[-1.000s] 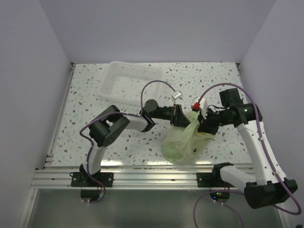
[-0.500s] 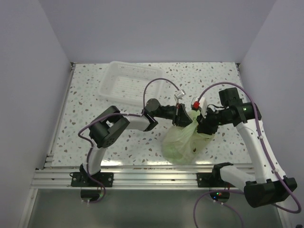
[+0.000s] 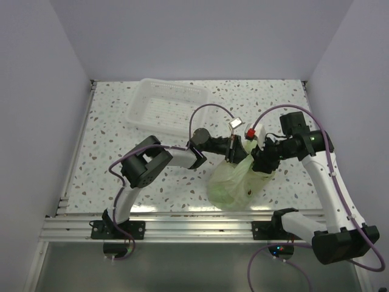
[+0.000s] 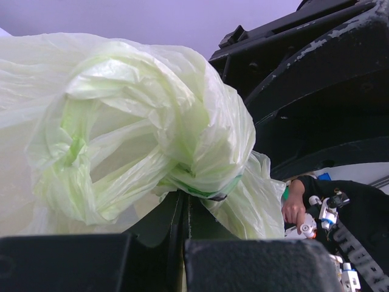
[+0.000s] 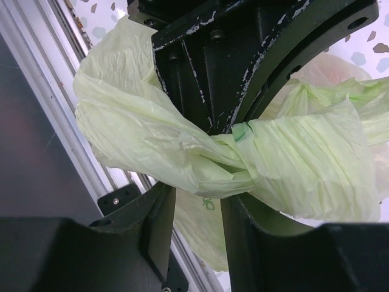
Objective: Place the fake fruits into the plastic bag and tie a complex knot
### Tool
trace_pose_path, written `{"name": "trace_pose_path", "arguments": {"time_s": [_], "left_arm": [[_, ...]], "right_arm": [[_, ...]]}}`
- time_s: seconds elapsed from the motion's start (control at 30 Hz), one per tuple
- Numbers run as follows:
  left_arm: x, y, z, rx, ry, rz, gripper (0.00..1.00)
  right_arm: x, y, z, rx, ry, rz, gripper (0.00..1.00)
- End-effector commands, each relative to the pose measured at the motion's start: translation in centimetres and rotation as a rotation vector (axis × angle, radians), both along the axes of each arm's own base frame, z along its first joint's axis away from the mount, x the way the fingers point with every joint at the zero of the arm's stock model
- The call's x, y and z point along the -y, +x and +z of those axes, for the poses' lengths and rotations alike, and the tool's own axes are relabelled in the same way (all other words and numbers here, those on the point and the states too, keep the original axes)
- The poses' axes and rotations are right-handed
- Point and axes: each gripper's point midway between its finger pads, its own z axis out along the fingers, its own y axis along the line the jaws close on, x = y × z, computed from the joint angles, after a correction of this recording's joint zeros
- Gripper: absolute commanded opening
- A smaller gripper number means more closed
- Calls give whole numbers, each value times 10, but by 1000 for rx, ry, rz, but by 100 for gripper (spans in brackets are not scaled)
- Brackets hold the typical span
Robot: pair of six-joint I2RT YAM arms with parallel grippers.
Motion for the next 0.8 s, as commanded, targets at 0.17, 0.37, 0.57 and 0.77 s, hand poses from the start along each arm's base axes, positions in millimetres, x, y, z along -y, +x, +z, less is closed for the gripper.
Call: {"name": "trace_pose_path", "arguments": {"time_s": [0.17,0.37,0.57,0.77], "left_arm": [[-2,-19,56,228,-304,4,0],[9,-17,49,214,-273,21,0],[9,-5,36,236,-207,94,0],[0,-1,27,295,-164,119,0]], "right_arm": [[-16,14,12,36,76,31,40],[-20,13,15,31,105,35,41],[-23,13,22,36,123,29,50],[-20,14,21,37,108,17,51]]}}
